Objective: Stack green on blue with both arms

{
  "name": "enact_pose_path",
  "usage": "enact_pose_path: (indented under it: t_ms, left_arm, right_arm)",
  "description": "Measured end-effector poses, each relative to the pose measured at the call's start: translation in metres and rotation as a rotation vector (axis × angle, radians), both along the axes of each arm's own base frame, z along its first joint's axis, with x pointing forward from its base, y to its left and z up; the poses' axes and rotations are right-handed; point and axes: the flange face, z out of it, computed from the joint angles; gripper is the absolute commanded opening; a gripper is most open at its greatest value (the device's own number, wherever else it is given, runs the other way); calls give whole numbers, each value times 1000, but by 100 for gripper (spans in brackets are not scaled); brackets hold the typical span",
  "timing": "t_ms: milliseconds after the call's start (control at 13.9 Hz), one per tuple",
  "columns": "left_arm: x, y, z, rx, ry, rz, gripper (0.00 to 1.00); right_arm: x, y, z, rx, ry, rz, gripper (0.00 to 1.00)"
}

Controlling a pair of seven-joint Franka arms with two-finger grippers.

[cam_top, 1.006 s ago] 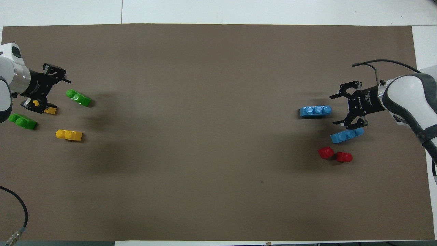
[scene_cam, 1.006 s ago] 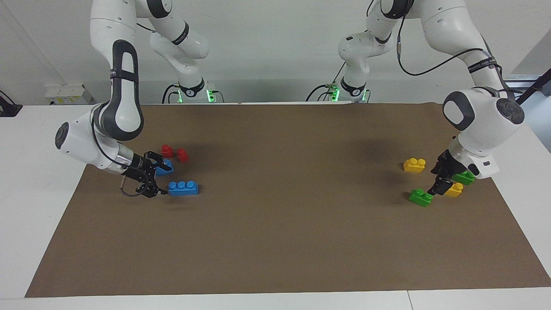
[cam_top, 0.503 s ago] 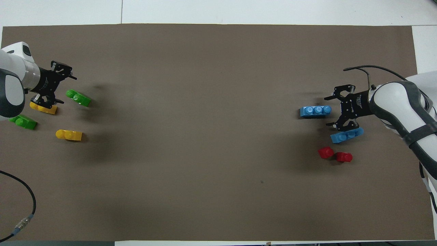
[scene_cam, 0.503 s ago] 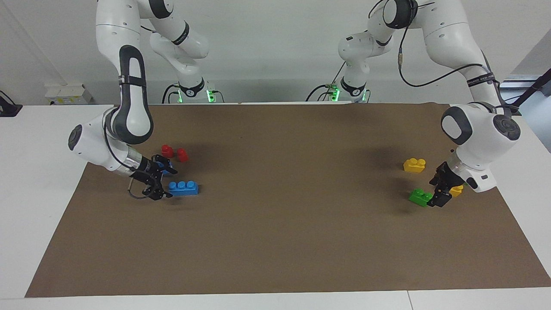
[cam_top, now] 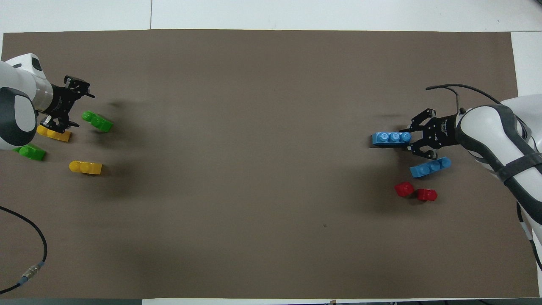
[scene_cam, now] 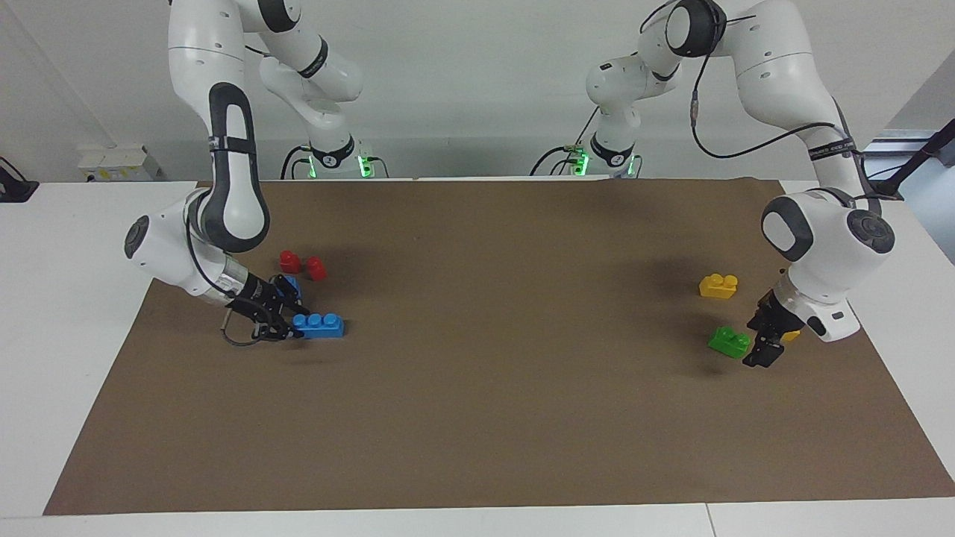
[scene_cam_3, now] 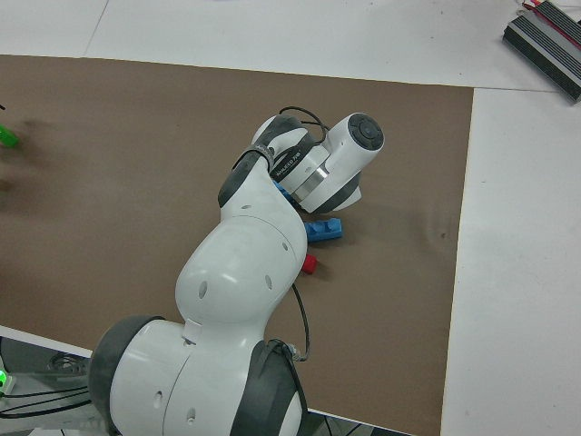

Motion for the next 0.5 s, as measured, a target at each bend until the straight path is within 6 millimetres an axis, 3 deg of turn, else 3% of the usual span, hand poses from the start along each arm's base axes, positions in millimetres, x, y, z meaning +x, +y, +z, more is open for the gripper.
enact_pose_path:
  t_ms: [216,431,503]
  left_arm:
    - [1,-1,-6,16,-1,-14,100]
    - [-1,-2,-19,16,4,-17,97]
    - [-2,-2,-24,16,6,-17,89]
  right_arm:
    - [1,3,0,-4,-7,2,0]
    - [5,8,5,-9,-25,15,0]
    - [10,10,12,-7,-37,23,0]
